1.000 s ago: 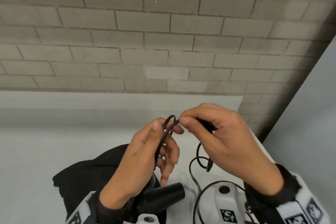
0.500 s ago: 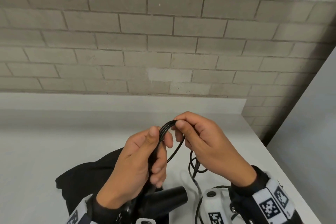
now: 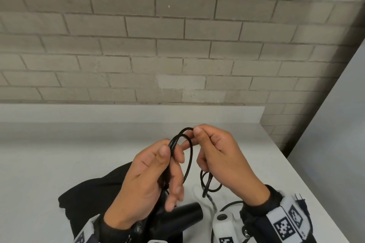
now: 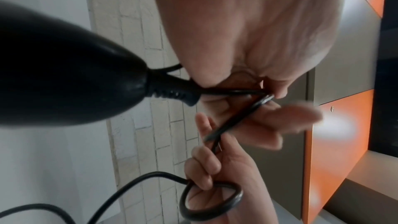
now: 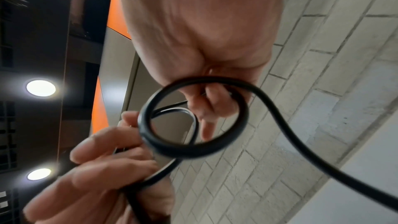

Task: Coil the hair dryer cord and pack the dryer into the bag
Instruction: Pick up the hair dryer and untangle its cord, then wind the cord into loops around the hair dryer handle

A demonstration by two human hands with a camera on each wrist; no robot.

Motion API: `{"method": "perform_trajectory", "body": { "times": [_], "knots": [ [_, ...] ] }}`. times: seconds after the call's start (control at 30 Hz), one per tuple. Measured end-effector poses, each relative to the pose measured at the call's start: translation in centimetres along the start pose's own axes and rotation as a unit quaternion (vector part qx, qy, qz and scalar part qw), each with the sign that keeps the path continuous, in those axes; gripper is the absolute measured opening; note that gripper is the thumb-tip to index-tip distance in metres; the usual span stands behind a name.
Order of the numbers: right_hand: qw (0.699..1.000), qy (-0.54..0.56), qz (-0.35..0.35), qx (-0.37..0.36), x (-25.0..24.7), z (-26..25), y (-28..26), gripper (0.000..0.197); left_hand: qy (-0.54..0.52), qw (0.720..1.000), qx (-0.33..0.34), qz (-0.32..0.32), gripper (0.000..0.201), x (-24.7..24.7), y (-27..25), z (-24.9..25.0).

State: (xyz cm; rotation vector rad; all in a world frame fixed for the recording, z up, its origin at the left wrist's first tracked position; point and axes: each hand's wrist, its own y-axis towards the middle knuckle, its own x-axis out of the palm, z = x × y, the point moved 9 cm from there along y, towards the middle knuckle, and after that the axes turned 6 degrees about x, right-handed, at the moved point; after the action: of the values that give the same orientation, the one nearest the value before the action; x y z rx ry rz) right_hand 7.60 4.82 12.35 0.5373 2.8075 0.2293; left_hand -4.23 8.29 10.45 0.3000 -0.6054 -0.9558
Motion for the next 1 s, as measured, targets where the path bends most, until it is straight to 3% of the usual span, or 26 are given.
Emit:
{"method": "perform_trajectory", "body": {
  "times": [0.33,0.47,0.57,0.67,0.8,0.9,1.0],
  "knots": [
    [0.994,-0.062,-0.089,0.022,2.9,2.3,-1.7,0.018,-0.051,0.997,0.016,0.047,0.053,-0.9,-0.6,0.4],
    [0.974,-0.185,-0.126,0.034,2.2,5.1,-2.5,0.049,-0.074,0.993,0.015,0.089,0.05,-1.8,-0.6,0.5],
    [0.951,-0.253,-0.168,0.054,1.8,7.5,-3.7,0.046,-0.074,0.991,0.019,0.11,0.053,-2.4,-0.5,0.7],
    [0.949,-0.261,-0.17,0.053,0.5,9.0,-4.8,0.034,-0.056,0.989,0.025,0.137,0.056,-3.2,-0.5,0.8],
    [0.948,-0.255,-0.179,0.066,-2.3,11.5,-6.7,0.049,-0.06,0.979,0.042,0.192,0.044,-4.7,-0.5,1.4],
    [0.949,-0.269,-0.142,0.079,-5.7,13.1,-7.7,0.036,-0.062,0.968,0.041,0.239,0.044,-6.0,-0.7,1.5],
    [0.956,-0.283,-0.02,0.073,-10.3,12.6,-7.7,0.035,-0.053,0.969,0.034,0.239,0.045,-5.3,-0.5,1.0]
  ]
}}
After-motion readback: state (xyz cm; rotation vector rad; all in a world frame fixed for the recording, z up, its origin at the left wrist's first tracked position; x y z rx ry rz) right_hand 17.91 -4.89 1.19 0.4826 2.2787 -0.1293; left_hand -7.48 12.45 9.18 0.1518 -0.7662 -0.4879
